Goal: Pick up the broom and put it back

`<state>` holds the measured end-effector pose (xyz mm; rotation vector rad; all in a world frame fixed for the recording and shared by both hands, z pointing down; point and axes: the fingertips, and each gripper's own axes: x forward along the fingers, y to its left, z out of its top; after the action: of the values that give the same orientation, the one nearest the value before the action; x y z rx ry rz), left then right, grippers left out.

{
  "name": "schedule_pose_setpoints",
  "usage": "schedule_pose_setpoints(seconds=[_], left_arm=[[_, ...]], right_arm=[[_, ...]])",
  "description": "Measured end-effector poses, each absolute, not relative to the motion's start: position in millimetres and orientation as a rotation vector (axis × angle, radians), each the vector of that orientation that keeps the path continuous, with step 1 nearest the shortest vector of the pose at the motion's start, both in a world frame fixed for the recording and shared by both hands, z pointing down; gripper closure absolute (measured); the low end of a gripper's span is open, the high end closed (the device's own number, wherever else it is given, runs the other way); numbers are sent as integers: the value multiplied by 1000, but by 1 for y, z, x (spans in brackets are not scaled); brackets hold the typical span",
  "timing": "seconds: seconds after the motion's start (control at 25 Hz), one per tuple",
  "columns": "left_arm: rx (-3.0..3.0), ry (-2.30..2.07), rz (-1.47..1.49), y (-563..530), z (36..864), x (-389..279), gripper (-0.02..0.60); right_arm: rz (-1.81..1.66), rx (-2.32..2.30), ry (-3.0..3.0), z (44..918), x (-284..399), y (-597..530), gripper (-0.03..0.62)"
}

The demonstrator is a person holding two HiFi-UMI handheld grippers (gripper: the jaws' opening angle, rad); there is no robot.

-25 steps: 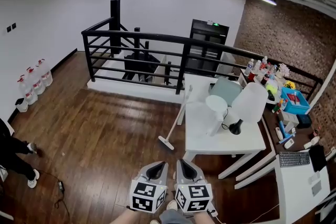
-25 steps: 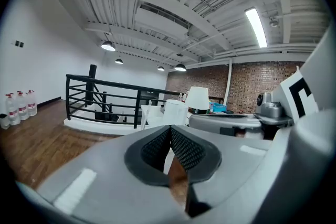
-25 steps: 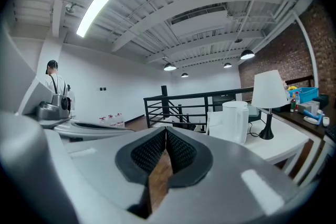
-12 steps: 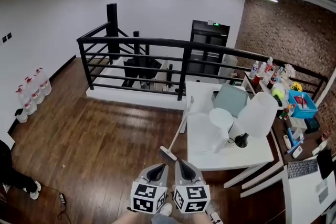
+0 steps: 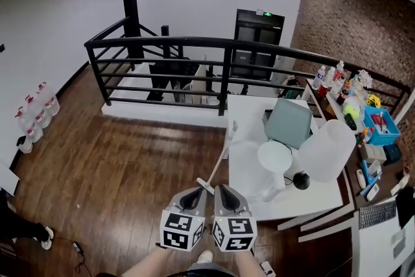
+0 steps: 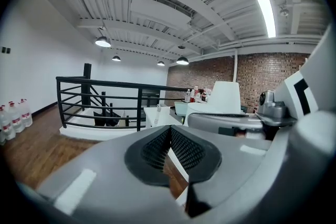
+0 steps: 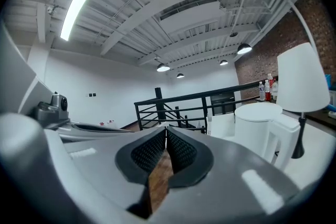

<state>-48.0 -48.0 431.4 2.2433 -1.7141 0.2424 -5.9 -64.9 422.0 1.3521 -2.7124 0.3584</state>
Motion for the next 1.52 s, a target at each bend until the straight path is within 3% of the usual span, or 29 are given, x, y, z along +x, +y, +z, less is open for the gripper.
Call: schedule_pose_setpoints(seconds=[0.76,1.28,1.52], left_arm=[[2247,-1698,264,-175,451,-70,577],[2347,-1544,307,-296,476,-84,557],[2378,-1479,341,-321,484,-86,551]], right_arm=[[364,1418,-2685,444,-29,-195,580],[448,1638,-2502,488,-32,-316,499],[533,1744,-2423,515,-24,-353,424]])
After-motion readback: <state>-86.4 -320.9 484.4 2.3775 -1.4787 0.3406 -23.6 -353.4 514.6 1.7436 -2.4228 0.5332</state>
